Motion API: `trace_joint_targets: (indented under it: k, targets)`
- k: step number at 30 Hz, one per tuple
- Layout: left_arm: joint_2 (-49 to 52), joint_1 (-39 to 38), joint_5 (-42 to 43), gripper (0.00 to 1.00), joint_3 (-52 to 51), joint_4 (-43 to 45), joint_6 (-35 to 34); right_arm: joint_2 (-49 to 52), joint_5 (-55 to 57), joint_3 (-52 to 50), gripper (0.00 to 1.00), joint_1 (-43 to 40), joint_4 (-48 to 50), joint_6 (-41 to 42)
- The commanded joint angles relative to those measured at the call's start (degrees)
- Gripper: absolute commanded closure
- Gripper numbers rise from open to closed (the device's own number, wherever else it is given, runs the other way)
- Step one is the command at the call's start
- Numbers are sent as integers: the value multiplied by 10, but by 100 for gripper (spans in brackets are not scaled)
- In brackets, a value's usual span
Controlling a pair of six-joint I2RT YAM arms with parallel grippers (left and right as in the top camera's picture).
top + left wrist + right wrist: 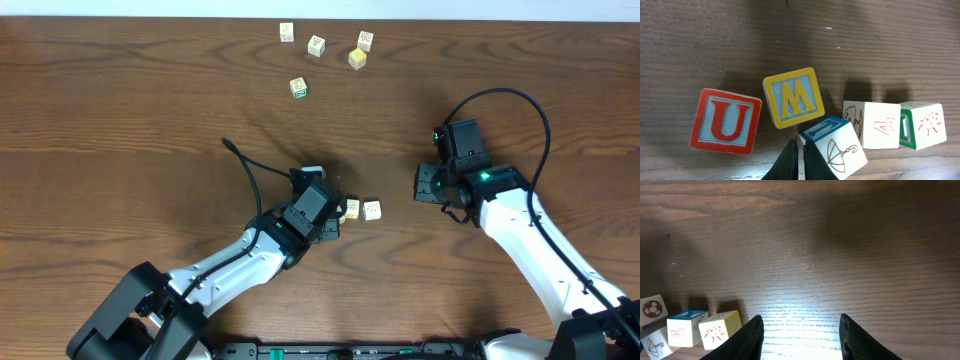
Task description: Lift 5 blocks
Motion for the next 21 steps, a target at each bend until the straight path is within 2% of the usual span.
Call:
trace_joint_targets:
  k: [1, 21]
  targets:
    - [7, -1, 10, 92, -2, 2, -5, 0, 12, -1, 53, 4, 0, 0]
    - [7, -1, 18, 93, -2, 26, -3, 0, 12, -1, 53, 4, 0, 0]
